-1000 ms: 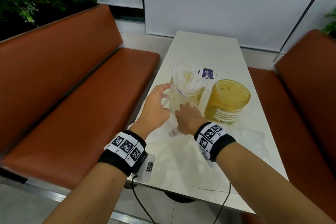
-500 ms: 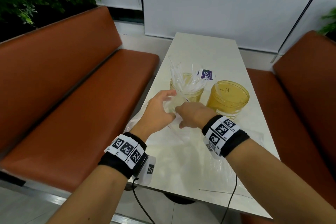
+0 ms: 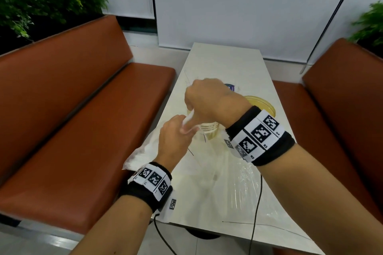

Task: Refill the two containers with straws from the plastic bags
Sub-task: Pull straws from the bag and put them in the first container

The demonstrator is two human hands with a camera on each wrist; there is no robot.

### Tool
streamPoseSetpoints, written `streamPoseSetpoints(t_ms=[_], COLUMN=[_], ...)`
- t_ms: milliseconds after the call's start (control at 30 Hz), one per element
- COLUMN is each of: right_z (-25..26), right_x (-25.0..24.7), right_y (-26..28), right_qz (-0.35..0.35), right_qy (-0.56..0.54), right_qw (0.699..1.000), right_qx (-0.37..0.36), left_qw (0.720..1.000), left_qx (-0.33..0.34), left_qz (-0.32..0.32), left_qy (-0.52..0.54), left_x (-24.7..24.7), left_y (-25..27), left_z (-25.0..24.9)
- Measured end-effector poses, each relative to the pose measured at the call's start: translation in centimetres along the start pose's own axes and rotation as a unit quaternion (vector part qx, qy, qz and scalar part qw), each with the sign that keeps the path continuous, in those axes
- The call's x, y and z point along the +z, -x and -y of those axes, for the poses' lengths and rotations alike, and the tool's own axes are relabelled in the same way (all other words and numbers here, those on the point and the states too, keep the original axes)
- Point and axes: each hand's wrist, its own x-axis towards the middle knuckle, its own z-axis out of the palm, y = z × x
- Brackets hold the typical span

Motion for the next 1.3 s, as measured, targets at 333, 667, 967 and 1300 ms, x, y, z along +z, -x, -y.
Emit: streamPoseSetpoints(t_ms=[333, 667, 967, 1300], right_z=[-1.1, 3.3, 4.3, -6.1], right_x=[3.5, 8.1, 5.7, -5.1], right_y=[-2.1, -2.9, -3.7, -4.9], right_qz=[-0.263, -0.247, -0.242, -0.495], right_qy=[-0.411, -0.679, -0.693, -0.675], right_qw=[0.872, 0.676, 0.657, 0.542], right_qx=[0.029, 0.148, 0.173, 0.078], left_qw=[0.998, 0.992, 0.982, 0.984], left_qx=[-0.008, 0.020, -0.041, -0.050], left_qz=[-0.013, -0.014, 0.047, 0.030], left_qy=[0.053, 0.120, 0.177, 0.169], left_x=[-0.4, -0.8, -1.7, -2.7], left_y=[-0.2, -0.3, -0.2, -0.2], left_z=[-0.2, 0.3, 0.4, 0.9])
